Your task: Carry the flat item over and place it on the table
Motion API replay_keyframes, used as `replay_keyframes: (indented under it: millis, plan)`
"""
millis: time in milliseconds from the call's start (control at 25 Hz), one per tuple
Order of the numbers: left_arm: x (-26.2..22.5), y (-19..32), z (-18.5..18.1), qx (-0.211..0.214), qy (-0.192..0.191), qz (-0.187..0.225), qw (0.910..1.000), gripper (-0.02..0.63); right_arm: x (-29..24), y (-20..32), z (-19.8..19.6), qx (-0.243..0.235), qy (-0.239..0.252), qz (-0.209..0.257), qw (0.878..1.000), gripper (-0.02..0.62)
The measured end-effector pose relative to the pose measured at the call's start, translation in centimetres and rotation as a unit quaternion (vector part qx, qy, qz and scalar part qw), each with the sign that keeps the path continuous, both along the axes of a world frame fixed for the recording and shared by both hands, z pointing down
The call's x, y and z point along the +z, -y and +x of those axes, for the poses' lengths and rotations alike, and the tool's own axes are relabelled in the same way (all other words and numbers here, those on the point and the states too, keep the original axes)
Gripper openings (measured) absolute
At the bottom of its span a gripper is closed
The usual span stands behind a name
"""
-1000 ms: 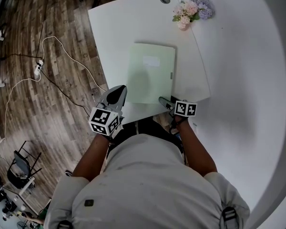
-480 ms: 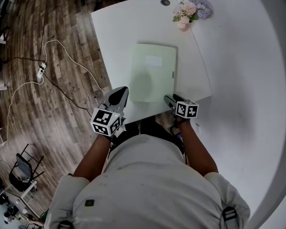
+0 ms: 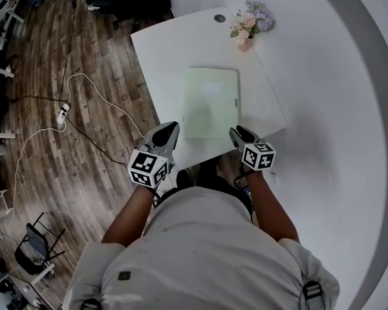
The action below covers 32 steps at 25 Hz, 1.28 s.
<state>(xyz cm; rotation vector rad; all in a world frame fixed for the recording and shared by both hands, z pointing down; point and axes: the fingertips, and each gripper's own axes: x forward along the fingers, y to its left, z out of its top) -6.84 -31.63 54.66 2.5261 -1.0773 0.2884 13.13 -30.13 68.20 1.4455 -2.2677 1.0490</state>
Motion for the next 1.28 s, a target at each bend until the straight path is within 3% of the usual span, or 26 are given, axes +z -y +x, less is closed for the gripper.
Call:
replay_keyframes:
  millis: [320,600,920,1280]
  plan:
    - [-4.4,-2.0,-2.5,0.011,-0.003,0.056,0.9983,0.0,-11.7,-1.1,-1.7,0.012,-0.033,0.165,0.986,0.065]
    - [-9.2,-4.3,-4.2,0.022,-0.013,0.11,0.9936,0.0,-19.7,-3.7,-4.4,0.004,-0.042,0.253,0.967,0.008]
    - [-12.6,-6.4,-5.8,0.026,-0.062,0.12,0.9905,0.0,-22.8,-6.3,-7.0,-0.01,-0.051,0.281,0.958,0.008]
    - [-12.5,-9.1,-5.6,0.036,-0.065,0.122,0.9897,0.0,-23.3,-10.9,-7.9,-0.022,-0.059,0.278,0.959,0.009]
